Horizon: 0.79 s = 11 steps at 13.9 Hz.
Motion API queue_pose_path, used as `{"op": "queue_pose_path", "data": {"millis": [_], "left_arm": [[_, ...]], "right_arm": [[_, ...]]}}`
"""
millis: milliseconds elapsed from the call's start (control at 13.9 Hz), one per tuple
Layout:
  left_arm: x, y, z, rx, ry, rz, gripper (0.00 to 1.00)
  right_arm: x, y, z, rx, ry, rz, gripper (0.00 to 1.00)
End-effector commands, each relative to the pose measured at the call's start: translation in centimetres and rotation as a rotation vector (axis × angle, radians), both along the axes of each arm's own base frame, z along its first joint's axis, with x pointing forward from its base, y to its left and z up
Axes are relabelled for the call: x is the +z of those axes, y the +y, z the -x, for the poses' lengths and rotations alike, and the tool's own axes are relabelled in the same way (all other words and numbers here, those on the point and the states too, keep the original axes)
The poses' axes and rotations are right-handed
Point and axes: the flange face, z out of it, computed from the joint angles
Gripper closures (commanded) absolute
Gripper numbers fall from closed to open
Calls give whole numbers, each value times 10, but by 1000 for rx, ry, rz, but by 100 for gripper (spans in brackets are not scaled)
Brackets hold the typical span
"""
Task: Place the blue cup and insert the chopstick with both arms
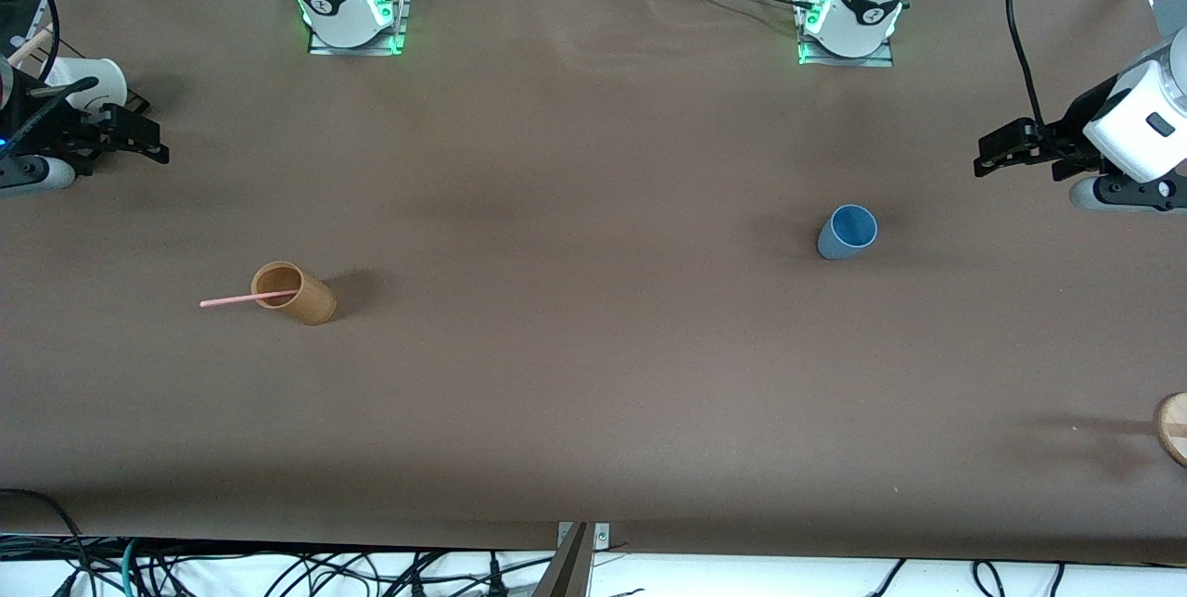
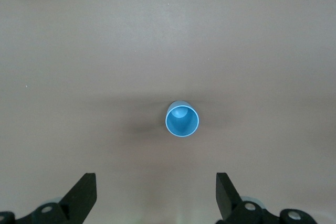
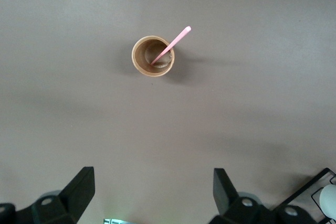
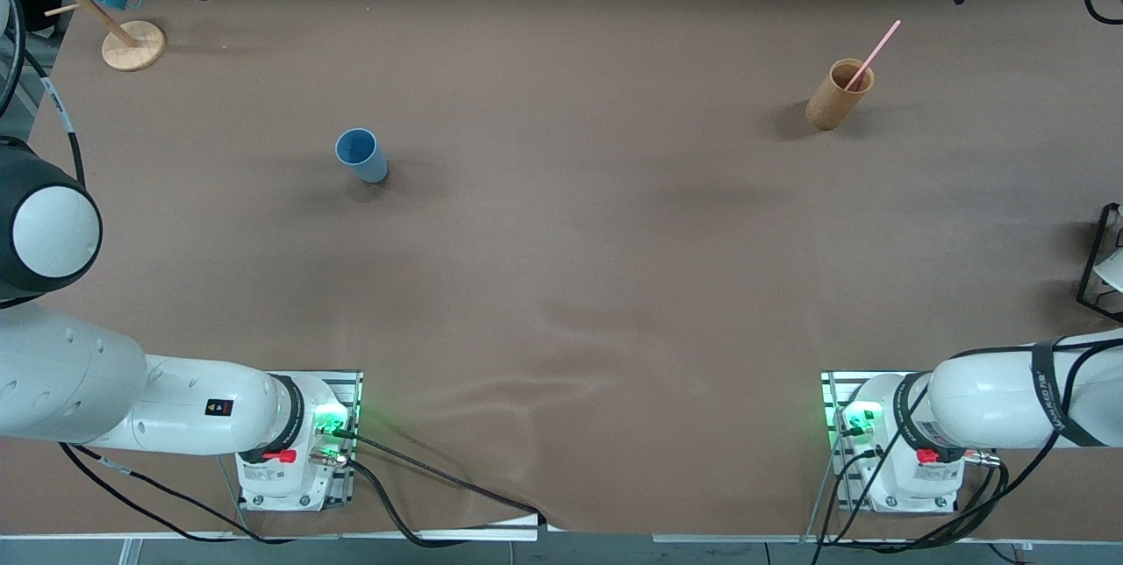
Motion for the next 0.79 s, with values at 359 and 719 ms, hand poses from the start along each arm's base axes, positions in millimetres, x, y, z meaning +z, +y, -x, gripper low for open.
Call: {"op": "queue_pose_path", "data": {"millis": [359,719], "left_arm": [[4,0,-1,-14,1,16,0],[4,0,-1,-14,1,16,0]], "right_arm": [[6,0,2,-9,-10,-3,0],[9,1,0,-8,-16,-1,0]]}}
